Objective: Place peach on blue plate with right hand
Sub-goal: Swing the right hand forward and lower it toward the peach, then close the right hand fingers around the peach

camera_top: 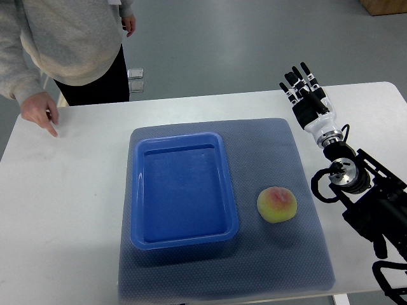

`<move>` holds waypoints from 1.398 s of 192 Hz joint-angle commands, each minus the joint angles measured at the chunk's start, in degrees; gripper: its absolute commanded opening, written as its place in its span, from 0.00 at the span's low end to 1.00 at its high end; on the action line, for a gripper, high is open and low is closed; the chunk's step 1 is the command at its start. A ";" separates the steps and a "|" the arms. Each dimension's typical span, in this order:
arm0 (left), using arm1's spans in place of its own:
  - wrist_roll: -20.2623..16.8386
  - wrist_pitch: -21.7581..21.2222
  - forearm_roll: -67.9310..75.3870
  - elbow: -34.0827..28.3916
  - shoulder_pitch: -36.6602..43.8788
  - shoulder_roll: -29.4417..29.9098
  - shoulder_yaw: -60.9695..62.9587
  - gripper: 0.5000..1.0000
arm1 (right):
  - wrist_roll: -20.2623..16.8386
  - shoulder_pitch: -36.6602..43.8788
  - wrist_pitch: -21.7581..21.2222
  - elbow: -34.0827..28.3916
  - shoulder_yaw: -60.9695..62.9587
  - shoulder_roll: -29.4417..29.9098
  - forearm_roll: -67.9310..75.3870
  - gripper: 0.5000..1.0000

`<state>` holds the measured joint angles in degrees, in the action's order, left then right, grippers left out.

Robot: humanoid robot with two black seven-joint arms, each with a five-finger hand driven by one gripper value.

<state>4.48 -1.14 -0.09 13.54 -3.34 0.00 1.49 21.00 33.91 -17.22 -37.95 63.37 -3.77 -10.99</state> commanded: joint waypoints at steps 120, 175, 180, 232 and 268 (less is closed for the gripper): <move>0.00 0.35 0.00 1.40 -0.09 0.00 0.09 1.00 | -5.10 21.11 -10.46 -15.14 -37.27 -28.13 -53.25 0.87; 0.00 0.35 0.09 2.20 -0.09 0.00 0.09 1.00 | -14.06 26.91 -17.78 -41.77 -45.53 -42.81 -50.18 0.87; 0.00 0.35 0.09 2.20 -0.09 0.00 0.09 1.00 | -14.06 26.12 -17.78 -42.03 -45.70 -42.98 -50.27 0.87; 0.00 0.35 0.09 2.20 -0.09 0.00 0.00 1.00 | -13.71 17.25 -10.46 -42.82 -45.70 -42.63 -51.06 0.87; 0.00 -0.09 0.09 2.20 -0.09 0.00 0.00 1.00 | -13.45 12.41 -8.18 -43.97 -45.35 -42.63 -52.73 0.86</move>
<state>4.48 -1.20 0.00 15.67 -3.42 0.00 1.50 7.35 48.24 -25.75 -81.07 17.72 -46.27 -63.18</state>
